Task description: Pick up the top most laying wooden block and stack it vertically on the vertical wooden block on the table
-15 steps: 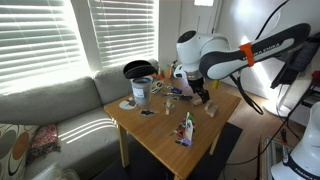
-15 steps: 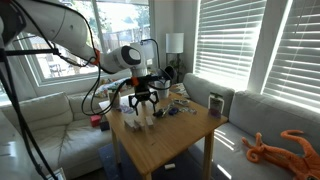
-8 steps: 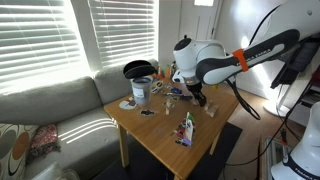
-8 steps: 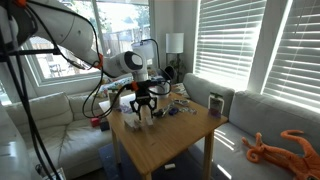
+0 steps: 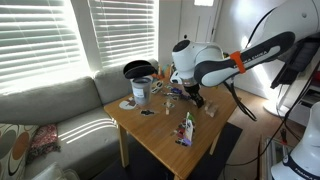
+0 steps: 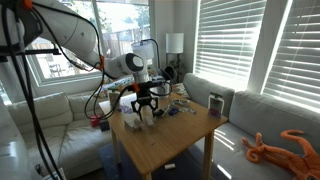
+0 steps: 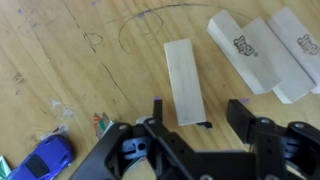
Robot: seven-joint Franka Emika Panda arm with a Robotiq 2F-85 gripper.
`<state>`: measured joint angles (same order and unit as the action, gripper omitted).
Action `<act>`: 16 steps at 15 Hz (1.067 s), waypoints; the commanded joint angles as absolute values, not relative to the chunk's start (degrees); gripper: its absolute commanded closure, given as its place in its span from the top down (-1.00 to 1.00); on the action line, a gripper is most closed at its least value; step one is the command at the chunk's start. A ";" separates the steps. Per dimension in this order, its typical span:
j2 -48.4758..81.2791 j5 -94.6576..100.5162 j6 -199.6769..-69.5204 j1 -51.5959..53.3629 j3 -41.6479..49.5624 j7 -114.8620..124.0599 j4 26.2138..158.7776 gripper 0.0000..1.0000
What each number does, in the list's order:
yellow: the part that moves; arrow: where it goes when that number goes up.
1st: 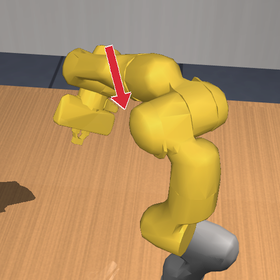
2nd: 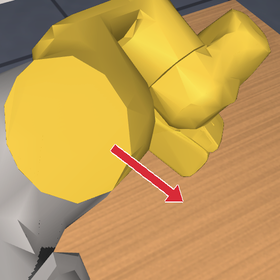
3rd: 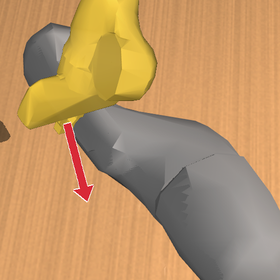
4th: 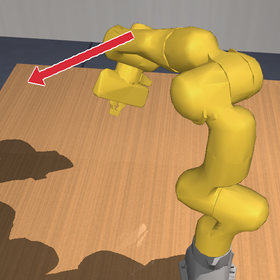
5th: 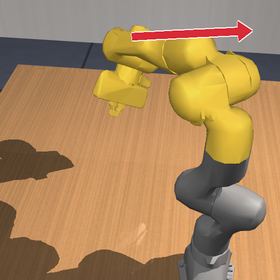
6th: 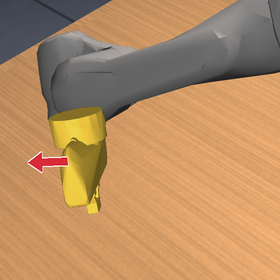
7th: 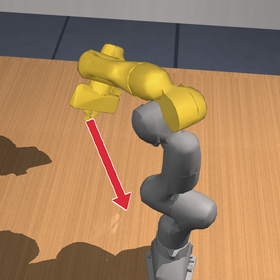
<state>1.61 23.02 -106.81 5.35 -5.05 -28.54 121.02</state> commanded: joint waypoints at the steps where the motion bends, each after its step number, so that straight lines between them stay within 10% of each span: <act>1: 4.51 24.52 -104.72 5.67 -5.64 -31.64 117.99 0.32; 16: 15.86 34.30 -88.12 8.16 -8.32 -35.80 105.64 0.46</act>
<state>13.56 31.93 -89.53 7.32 -7.89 -36.03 108.98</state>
